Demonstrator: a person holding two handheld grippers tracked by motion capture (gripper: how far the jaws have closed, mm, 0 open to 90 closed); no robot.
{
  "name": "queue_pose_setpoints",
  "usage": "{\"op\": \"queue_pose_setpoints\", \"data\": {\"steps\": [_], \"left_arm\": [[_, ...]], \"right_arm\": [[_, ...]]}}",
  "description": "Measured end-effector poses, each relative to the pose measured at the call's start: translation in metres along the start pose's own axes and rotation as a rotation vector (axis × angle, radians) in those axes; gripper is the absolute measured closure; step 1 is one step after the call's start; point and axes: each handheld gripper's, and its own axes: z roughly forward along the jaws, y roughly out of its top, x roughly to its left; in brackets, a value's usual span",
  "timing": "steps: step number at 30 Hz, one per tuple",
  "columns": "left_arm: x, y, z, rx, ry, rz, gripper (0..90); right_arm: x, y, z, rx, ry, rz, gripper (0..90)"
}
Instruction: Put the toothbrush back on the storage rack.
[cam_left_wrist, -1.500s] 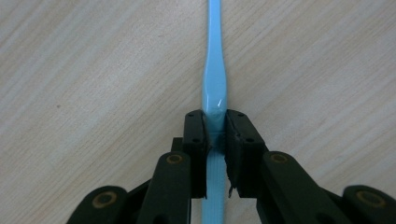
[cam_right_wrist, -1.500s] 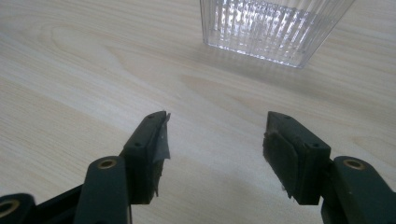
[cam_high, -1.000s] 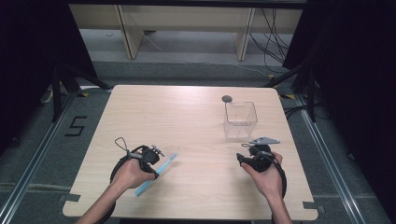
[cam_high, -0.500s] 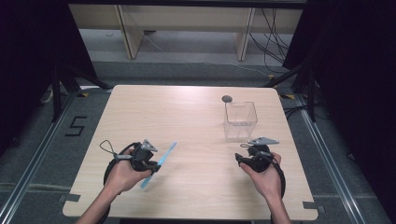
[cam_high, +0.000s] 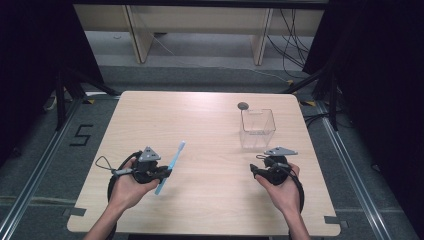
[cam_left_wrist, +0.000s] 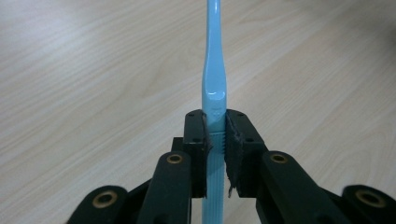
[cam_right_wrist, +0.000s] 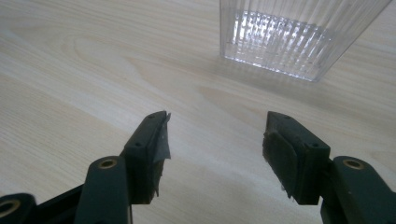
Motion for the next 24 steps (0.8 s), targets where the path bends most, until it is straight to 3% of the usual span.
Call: {"op": "queue_pose_setpoints", "data": {"steps": [1,3,6,8,9,11,13,15,16,17,18,19,21,22,23,24], "left_arm": [[0.000,0.000,0.000,-0.016,0.005,0.000,78.4],[-0.001,-0.001,-0.001,-0.041,0.014,0.000,78.4],[-0.002,-0.003,0.000,-0.095,0.011,-0.007,78.4],[-0.003,-0.004,0.000,-0.121,0.019,-0.005,78.4],[-0.003,-0.004,0.000,-0.138,0.017,-0.004,78.4],[-0.005,-0.004,0.002,-0.181,0.023,-0.020,78.4],[-0.005,-0.004,0.001,-0.183,0.024,-0.004,78.5],[-0.007,-0.003,0.001,-0.218,0.030,-0.010,78.5],[-0.007,-0.003,0.002,-0.249,0.033,-0.009,78.5],[-0.007,-0.003,0.002,-0.249,0.033,-0.009,78.4],[-0.007,-0.004,0.002,-0.261,0.029,-0.007,78.4],[-0.007,-0.004,0.002,-0.275,0.029,-0.004,78.5],[-0.008,-0.006,0.004,-0.298,0.035,-0.005,78.5],[-0.007,-0.007,0.005,-0.314,0.031,0.007,78.5],[-0.008,-0.007,0.005,-0.327,0.033,0.008,78.5],[-0.008,-0.008,0.006,-0.344,0.024,0.009,78.5]], "right_arm": [[0.005,0.000,-0.002,0.020,-0.008,0.051,41.3],[0.002,0.001,-0.001,0.000,-0.017,-0.023,41.4],[0.006,0.001,0.000,-0.012,0.001,-0.005,41.6],[0.006,0.001,-0.001,-0.023,-0.003,-0.030,41.6],[0.006,0.001,0.001,-0.031,0.032,-0.035,41.7],[0.010,0.001,0.000,-0.032,0.021,-0.011,41.7],[0.009,0.001,0.002,-0.049,0.031,-0.038,41.7],[0.011,0.001,0.003,-0.059,0.048,-0.037,41.7],[0.011,0.002,0.002,-0.075,0.031,-0.069,41.7],[0.011,0.002,0.002,-0.075,0.031,-0.069,41.7],[0.015,0.002,0.001,-0.063,0.038,-0.026,41.7],[0.013,0.002,0.002,-0.074,0.045,-0.052,41.7],[0.016,0.002,0.002,-0.080,0.045,-0.025,41.7],[0.015,0.002,0.001,-0.081,0.034,-0.047,41.7],[0.016,0.002,0.002,-0.081,0.052,-0.050,41.7],[0.014,0.002,0.003,-0.097,0.039,-0.085,41.7]]}}
